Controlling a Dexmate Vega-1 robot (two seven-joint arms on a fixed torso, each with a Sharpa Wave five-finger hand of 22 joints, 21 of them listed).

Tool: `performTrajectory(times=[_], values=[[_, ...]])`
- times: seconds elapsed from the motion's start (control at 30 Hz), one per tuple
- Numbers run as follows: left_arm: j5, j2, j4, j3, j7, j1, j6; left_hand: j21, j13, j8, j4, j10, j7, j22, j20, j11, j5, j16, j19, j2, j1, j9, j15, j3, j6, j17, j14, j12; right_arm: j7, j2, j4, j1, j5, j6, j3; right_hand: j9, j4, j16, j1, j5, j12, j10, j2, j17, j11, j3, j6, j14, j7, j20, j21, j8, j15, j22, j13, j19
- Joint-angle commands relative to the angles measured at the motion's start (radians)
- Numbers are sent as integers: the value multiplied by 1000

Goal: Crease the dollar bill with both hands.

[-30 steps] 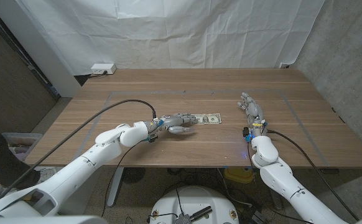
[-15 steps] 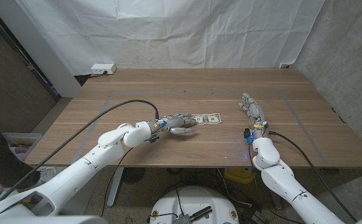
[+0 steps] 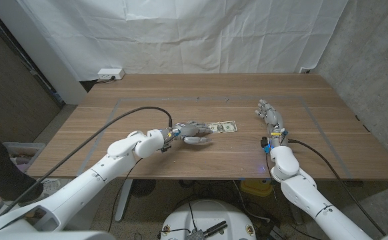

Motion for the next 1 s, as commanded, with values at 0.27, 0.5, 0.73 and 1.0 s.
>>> performTrajectory(times=[0.27,0.5,0.73,1.0], values=[[5,-18,44,23,-10,-32,-13,-4,5,-7,6,80,46,2,-7,11,11,-4,-176,-7,-5,6,-40,-8,64,2,-3,-4,-71,-95,-375,66,-152,-873,-72,4,-15,43,22,-5,24,93,-1,22,29,13,105,108,29,44,28,24,27,9,8,99],[-1,-20,67,31,-8,-50,-40,-6,5,-9,9,83,41,2,-6,12,13,-5,-177,-7,-5,6,-43,-11,66,2,-1,-6,50,-120,-386,143,-108,-1056,-96,5,5,35,1,-8,22,107,-1,29,38,5,126,98,44,44,26,22,31,9,8,105],[-7,-17,71,29,-11,-53,-46,-6,5,-7,12,100,39,2,-7,9,15,-6,-174,-6,-4,6,-46,-16,81,2,4,-4,154,-161,-371,259,-104,-1234,-179,6,6,0,10,-3,-3,64,9,29,31,18,105,29,41,29,-2,2,24,8,9,51],[-13,-16,70,28,-19,-53,-46,-8,5,-8,13,103,38,2,-8,11,17,-7,-174,-5,-2,6,-52,-19,87,2,8,-5,152,-177,-361,322,-173,-1297,-264,6,-47,-35,86,10,-24,16,15,19,25,68,105,-23,43,16,-29,-6,19,6,10,11]])
